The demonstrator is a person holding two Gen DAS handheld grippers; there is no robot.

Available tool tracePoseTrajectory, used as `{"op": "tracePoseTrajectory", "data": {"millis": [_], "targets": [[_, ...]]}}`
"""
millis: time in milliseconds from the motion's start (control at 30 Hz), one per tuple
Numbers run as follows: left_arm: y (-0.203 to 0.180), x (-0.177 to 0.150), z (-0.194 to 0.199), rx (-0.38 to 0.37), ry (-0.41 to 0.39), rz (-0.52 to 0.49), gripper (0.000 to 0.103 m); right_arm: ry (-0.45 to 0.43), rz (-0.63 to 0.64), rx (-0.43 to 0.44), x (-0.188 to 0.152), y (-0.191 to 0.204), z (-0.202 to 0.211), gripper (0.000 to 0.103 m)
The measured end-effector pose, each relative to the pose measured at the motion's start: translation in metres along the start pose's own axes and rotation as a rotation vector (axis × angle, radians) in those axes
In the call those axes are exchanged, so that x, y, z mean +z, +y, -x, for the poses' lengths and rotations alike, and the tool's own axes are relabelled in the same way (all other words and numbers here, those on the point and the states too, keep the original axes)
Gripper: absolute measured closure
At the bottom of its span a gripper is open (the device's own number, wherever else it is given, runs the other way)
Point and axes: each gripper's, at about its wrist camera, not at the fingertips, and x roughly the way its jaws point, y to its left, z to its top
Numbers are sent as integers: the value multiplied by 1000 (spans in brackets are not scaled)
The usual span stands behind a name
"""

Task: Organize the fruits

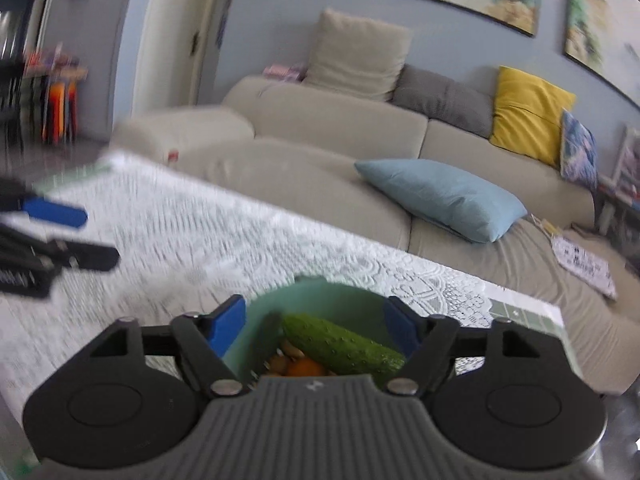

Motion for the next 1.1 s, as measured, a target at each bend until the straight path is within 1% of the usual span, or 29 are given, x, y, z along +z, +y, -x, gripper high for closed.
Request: {"op": "tracePoseTrajectory", "data": {"millis": [33,100,200,300,367,433,567,633,733,900,967,1100], "targets": [[-1,1,5,6,-23,4,23,-15,-33,5,1,-1,6,27],[-4,1,14,16,-65,14,17,-40,-98,18,2,-3,17,20],[-9,2,28,34,-107,24,13,-65,-165,20,-3,-1,31,15],[-12,1,39,56,-140,37,11,-82,-180,12,-10,6,43,11],[-16,0,45,80,-159,34,8,-90,-198,15,-16,10,50,10],[-20,-2,50,115,-166,24,7,-98,-214,22,-20,15,56,7],[-26,-7,55,137,-170,3,6,-108,-185,0,-29,27,66,4],[-28,-12,54,146,-155,-1,3,-104,-180,-5,-36,31,69,4],[-30,-22,47,161,-102,-17,3,-77,-197,2,-46,35,70,4],[-28,-41,31,157,29,8,3,-15,-224,12,-63,41,67,4],[-27,-47,26,154,69,16,3,3,-218,15,-66,42,65,4],[-24,-55,23,150,109,50,3,29,-198,5,-69,45,60,4]]}}
